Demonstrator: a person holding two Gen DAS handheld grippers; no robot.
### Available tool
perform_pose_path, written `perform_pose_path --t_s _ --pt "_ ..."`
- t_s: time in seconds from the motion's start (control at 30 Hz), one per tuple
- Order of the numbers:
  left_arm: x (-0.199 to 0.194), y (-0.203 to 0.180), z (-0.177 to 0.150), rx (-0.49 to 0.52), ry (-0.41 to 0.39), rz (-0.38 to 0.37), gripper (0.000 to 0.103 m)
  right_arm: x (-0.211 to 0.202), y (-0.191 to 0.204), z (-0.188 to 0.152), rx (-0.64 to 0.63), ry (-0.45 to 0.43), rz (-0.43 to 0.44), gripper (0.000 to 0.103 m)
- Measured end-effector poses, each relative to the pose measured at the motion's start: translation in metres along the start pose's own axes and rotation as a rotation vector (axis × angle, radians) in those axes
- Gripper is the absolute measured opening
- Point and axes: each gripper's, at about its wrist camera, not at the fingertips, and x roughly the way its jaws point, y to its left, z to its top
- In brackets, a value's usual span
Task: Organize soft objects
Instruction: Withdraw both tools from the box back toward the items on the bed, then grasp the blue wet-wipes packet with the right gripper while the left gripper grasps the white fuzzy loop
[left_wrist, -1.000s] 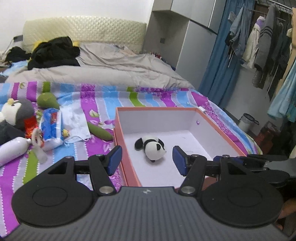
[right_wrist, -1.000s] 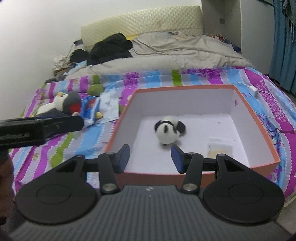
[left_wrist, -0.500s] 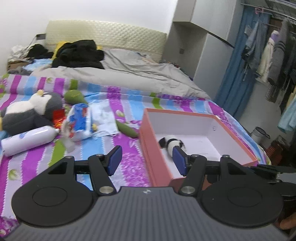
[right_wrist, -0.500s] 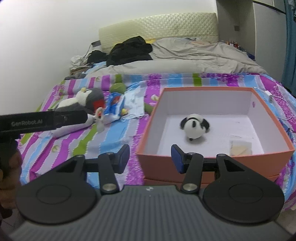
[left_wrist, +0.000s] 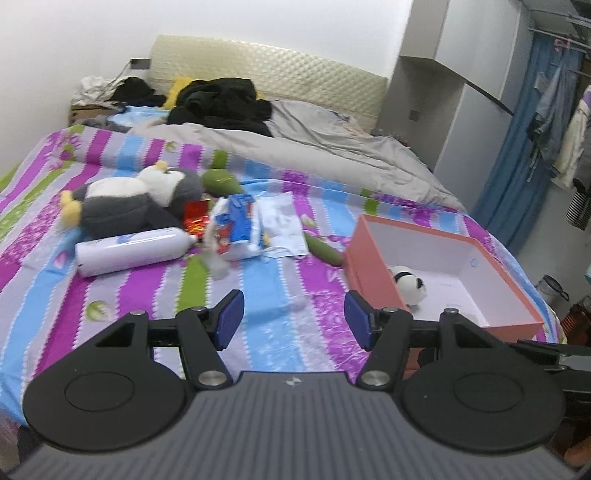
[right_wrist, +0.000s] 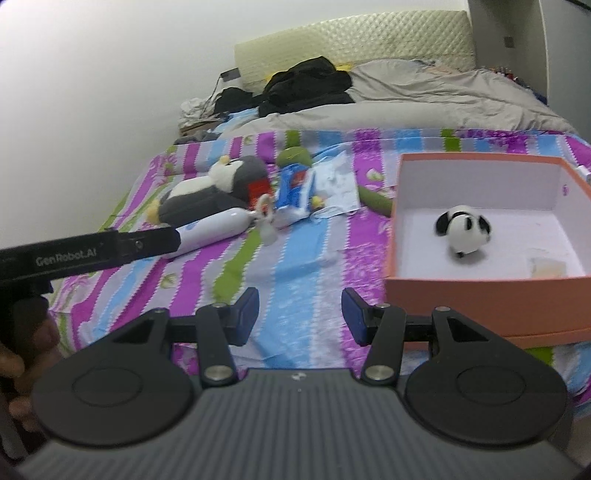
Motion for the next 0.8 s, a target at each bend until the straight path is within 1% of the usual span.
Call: perform_pose_path --t_s 0.2,0.3,0.4,0.5,0.6,0.8 --pt "-0.011 0.022 -0.015 -0.038 0.015 0.033 0.066 0.01 0.022 -0.01 -0.029 0.021 0.023 0.052" --pt "-0.008 0.031 -0.022 -0.051 0.032 0.052 0.066 0.02 0.025 -0.014 -0.026 0.04 0.032 0.052" --pt "0.002 0.038 -0.026 -0.07 0.046 0.048 0.066 0.031 0.025 -0.014 -0.021 0.053 0.029 0.052" --pt "0.021 0.043 -0.028 -0.078 0.057 0.043 0.066 0.044 0.024 -0.012 -0.015 0.056 0.028 0.052" --pt "0.045 0.052 -0.024 -0.109 0.081 0.007 0.066 0.059 0.022 -0.008 -0.019 0.054 0.029 0.052" --pt "0.089 0.063 -0.009 -0.093 0.079 0.03 0.066 0.09 0.015 0.004 -0.005 0.056 0.028 0.052"
